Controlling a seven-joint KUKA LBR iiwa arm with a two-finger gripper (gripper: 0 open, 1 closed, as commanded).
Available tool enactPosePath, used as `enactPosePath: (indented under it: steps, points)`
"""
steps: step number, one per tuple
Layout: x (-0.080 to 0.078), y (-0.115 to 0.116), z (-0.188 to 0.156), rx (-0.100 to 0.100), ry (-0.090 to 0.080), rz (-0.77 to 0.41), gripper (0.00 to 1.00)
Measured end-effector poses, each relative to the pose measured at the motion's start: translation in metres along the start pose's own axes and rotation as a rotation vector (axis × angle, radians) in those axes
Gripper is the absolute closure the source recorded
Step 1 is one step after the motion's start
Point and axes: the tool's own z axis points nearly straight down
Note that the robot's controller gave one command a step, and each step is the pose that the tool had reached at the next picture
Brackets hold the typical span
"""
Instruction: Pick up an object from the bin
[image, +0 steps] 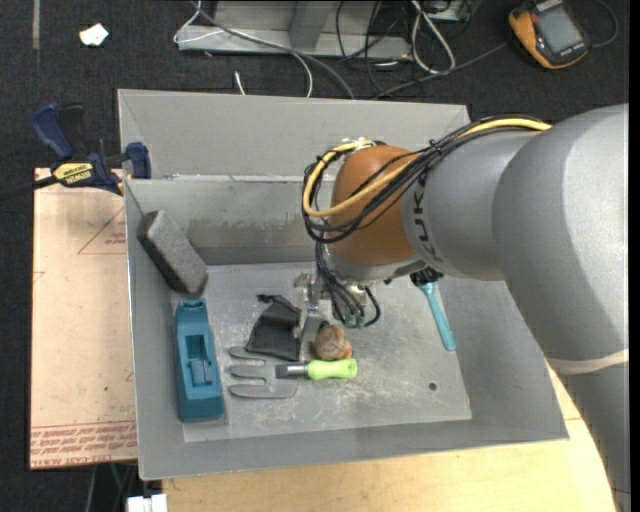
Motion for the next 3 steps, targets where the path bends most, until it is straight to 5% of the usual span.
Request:
enactPosePath:
  steps: [1,2,3]
  points:
    - [-0.0003,-0.0003,0.0006,0.0,-0.003,0.0,0.0]
    - [0.0,0.0,0.0001,0.0,0.0,0.0,1.0]
    - [0.0,0.0,0.0001,0.0,0.0,0.0,1.0]
